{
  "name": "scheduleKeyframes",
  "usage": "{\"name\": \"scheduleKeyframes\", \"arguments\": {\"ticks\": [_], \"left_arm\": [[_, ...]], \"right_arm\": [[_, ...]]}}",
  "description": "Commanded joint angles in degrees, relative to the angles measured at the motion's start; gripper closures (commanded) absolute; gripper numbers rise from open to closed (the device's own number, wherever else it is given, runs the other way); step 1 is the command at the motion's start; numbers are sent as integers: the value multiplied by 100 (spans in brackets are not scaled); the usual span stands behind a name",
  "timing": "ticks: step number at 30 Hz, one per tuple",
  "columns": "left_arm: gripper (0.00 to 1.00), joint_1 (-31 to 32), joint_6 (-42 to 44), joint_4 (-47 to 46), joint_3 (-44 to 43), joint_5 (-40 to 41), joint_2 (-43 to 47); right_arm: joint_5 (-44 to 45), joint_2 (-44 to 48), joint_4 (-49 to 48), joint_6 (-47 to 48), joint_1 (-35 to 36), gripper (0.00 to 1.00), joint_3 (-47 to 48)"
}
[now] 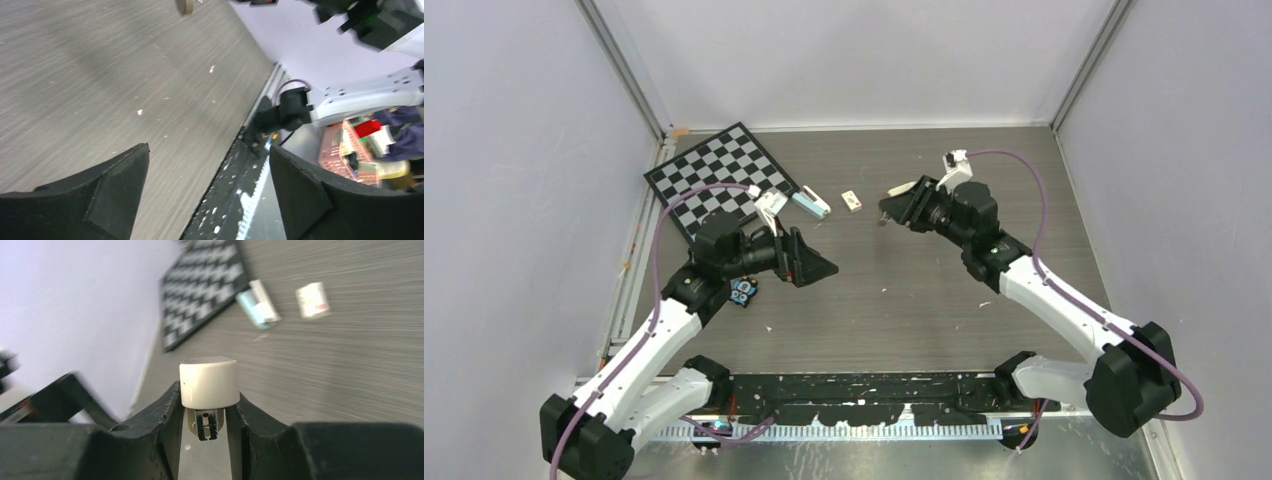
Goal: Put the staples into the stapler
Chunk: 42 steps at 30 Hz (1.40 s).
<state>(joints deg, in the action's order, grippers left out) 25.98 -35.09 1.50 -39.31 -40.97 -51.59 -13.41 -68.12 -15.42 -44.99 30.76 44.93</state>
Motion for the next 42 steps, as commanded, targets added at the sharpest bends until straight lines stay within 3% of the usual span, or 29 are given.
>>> {"name": "scheduleKeyframes", "arguments": {"ticks": [1,5,13,30,42], "left_arm": [[1,21,1185,1538,-429,866,347],[0,21,1666,2438,-686,1662,543],[0,21,1692,2556,-508,2632,1258],[0,21,1756,2476,-427,2729,1576],[0,21,1744,2482,-431,2752,1559]], "right_arm": [[2211,74,2963,1231,-259,73,1003],[3064,-532,4379,1784,-613,73,1547],[3451,-2133,5295,2357,-1275,73,2110],[2923,-3551,4913,2230,-1687,66,2319],[2901,-3181,5355,2054,-1707,37,2439]]}}
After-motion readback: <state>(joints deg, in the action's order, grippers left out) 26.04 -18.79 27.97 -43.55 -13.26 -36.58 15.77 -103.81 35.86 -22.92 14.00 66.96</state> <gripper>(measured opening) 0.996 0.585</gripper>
